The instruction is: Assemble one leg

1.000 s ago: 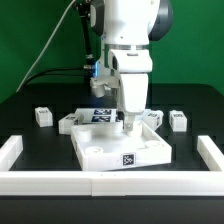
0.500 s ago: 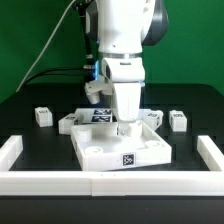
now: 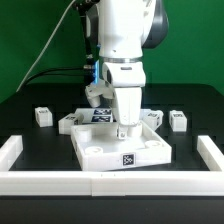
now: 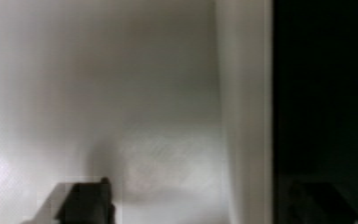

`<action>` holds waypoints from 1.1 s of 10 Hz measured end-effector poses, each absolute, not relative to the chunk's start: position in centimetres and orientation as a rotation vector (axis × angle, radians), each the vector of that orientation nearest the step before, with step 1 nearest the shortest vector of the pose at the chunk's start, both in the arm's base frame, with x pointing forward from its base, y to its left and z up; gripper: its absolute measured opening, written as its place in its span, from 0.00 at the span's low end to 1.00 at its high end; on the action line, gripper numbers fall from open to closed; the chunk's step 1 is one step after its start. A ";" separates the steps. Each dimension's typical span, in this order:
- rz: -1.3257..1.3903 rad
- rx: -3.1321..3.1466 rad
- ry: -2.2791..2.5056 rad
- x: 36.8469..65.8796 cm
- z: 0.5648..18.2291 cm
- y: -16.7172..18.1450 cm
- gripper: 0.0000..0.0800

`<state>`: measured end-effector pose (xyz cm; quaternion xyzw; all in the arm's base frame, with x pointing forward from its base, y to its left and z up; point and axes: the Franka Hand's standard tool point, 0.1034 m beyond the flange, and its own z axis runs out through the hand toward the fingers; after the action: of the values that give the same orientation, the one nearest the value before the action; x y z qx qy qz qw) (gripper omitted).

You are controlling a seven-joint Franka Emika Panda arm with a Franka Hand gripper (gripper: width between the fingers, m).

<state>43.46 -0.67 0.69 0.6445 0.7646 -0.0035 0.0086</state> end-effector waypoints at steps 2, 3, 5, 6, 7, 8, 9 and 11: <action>-0.011 2.014 2.389 43.4 0.7 -0.7 0.31; -0.012 2.014 2.389 43.4 0.7 -0.7 0.09; -0.012 2.016 2.388 43.4 0.7 -0.7 0.07; -0.012 2.016 2.388 43.4 0.7 -0.7 0.07; -0.012 2.016 2.388 43.4 0.7 -0.7 0.07; -0.012 2.016 2.388 43.4 0.7 -0.7 0.07; -0.012 2.016 2.388 43.4 0.7 -0.7 0.07; -0.005 2.105 2.308 43.6 0.7 0.5 0.07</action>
Offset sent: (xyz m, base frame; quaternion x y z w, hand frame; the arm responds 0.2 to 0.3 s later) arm 0.0000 0.0000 0.0000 0.0000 0.0000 0.0000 1.0000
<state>43.58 0.46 0.73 0.6738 0.7388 -0.0015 0.0087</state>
